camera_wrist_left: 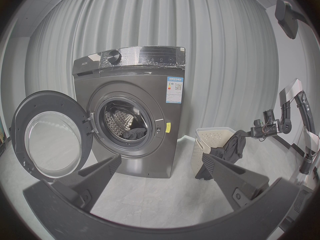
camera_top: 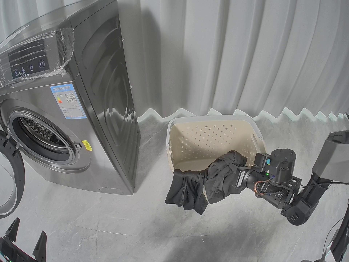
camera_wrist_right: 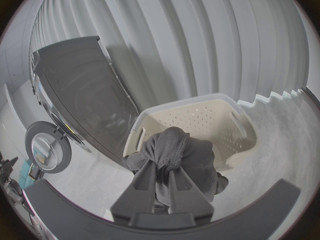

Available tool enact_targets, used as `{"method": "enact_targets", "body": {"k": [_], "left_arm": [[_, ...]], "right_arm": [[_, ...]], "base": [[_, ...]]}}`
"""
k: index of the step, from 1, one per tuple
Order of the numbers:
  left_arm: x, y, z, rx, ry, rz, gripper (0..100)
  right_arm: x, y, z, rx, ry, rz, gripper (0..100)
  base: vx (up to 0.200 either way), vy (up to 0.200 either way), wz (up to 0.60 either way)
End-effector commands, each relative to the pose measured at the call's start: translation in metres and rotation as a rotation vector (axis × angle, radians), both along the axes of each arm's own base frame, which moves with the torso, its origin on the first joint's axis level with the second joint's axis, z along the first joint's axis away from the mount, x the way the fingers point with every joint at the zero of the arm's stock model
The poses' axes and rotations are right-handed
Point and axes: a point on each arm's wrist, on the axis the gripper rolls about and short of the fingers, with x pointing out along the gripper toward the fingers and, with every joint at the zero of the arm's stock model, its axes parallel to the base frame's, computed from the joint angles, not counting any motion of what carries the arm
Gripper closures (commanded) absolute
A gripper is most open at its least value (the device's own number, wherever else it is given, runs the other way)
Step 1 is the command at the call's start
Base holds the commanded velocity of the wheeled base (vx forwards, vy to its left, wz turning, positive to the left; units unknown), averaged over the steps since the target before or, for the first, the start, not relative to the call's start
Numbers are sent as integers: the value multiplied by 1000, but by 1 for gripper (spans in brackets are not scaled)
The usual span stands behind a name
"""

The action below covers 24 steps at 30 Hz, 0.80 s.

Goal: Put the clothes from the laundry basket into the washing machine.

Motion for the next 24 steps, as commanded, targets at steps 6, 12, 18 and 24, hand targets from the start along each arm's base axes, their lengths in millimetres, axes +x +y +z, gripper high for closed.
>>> {"method": "enact_targets", "body": {"k": [6,12,18,24], "left_arm": [[0,0,-4,0,-2,0,0],[0,0,-4,-2,-2,0,0],[0,0,-4,0,-2,0,0],[0,0,-4,0,-2,0,0]], "right_arm": [[-24,1,62,104,-174,26,100],[-28,-4,78,128,-231,-44,100],[-47,-14,109,154,-327,-39,100],[-75,-11,123,140,-399,76,100]], "base": [[0,0,0],[0,0,0],[0,0,0],[0,0,0]]}}
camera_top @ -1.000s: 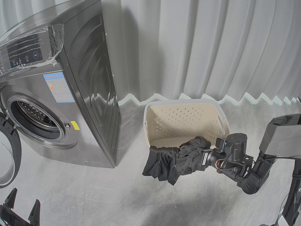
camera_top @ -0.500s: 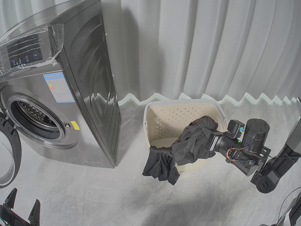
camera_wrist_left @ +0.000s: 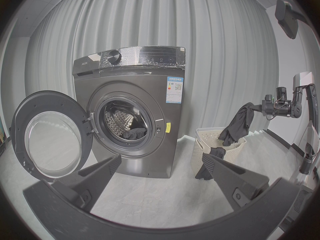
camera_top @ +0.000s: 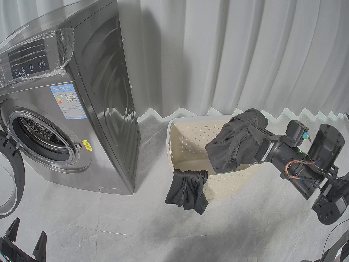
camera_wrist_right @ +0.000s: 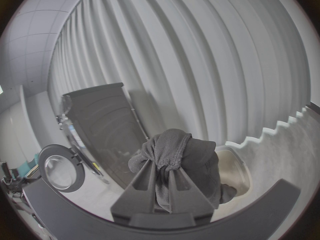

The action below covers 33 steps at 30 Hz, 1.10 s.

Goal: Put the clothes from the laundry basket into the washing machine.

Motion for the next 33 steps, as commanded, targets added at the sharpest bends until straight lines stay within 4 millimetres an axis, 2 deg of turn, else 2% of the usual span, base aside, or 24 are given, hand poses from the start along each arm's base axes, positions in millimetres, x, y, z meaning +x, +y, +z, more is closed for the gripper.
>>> {"method": "enact_targets", "body": {"k": [1,8,11,17,26,33], "left_arm": [[0,0,-4,0,-2,0,0],[0,0,-4,-2,-2,-1,0],[0,0,-4,-2,-2,-1,0],[0,0,-4,-2,-2,-1,0],[0,0,-4,-3,-2,-1,0],[0,0,-4,-5,-2,0,0]], "right_arm": [[-24,-2,19,24,-74,63,100],[-32,-6,30,44,-126,91,100],[-34,-10,35,40,-143,85,100],[-32,-14,34,14,-142,48,100],[-31,-10,31,13,-109,-39,100],[-30,-6,27,11,-93,-41,100]], "base": [[0,0,0],[0,0,0],[-200,0,0],[-200,0,0],[0,0,0],[0,200,0]]}}
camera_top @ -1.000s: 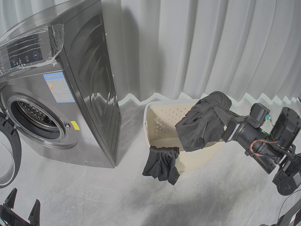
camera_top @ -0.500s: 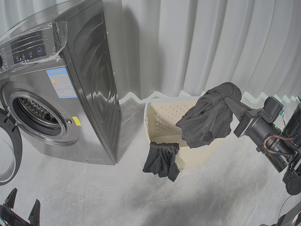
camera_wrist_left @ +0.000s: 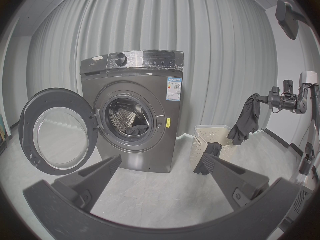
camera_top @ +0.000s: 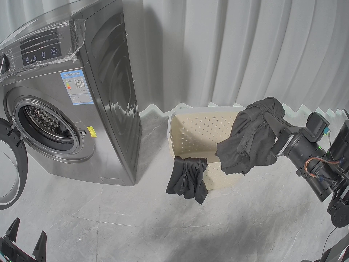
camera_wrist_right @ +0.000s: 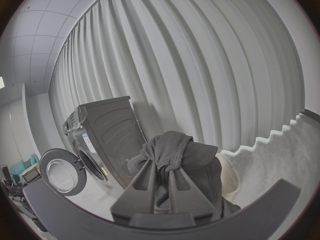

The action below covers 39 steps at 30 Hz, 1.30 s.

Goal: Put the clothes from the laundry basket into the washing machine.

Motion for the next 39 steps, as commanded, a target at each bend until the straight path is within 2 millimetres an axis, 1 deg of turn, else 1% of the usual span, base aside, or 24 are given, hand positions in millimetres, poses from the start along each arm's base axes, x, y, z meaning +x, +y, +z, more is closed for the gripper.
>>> {"method": "enact_targets", "body": {"k": [1,5,18,26,32,39], "left_arm": [[0,0,-4,0,-2,0,0],[0,0,-4,0,-2,0,0],[0,0,-4,-2,-2,0,0],[0,0,-5,-2,0,0,0],[0,0,-5,-3,0,-1,0],[0,0,-5,-3,0,0,0]], "right_arm": [[2,4,-4,-5,14,11,100],[-1,9,-4,4,14,38,100],[-2,8,-1,13,0,47,100],[-2,9,-5,3,12,53,100],[-3,8,-7,0,18,52,100],[-3,9,-8,-3,22,53,100]], "base": [[0,200,0],[0,200,0],[0,200,0],[0,200,0],[0,0,0],[-200,0,0]]}}
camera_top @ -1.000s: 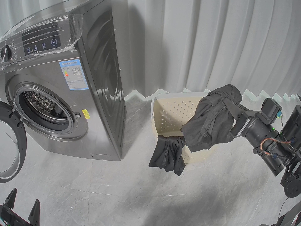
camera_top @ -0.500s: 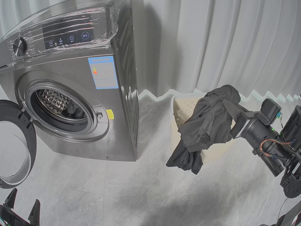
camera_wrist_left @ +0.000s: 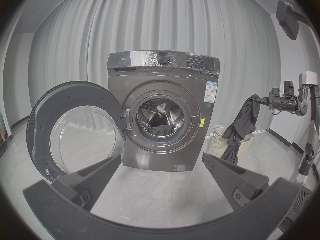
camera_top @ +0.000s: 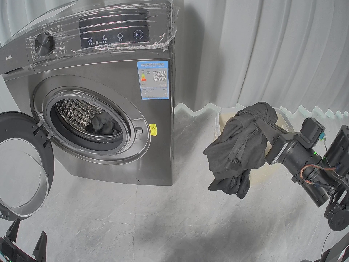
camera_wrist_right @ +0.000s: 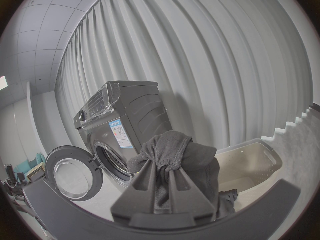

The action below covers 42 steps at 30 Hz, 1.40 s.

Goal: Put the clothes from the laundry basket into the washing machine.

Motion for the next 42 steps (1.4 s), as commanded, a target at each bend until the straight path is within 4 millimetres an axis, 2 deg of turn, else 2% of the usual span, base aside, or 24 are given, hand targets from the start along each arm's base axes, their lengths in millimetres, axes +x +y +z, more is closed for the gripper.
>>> {"method": "enact_targets", "body": {"k": [1,8,35,42], "left_arm": [[0,0,-4,0,-3,1,0],[0,0,-4,0,-3,1,0],[0,0,-4,0,-1,1,0],[0,0,-4,0,-1,1,0]], "right_arm": [[1,1,-1,-3,4,-1,100],[1,1,-2,-4,5,-1,100],[2,2,-3,1,14,0,100],[2,3,-4,-1,16,3,100]], "base": [[-200,0,0],[-29,0,0],[0,200,0],[0,0,0]]}}
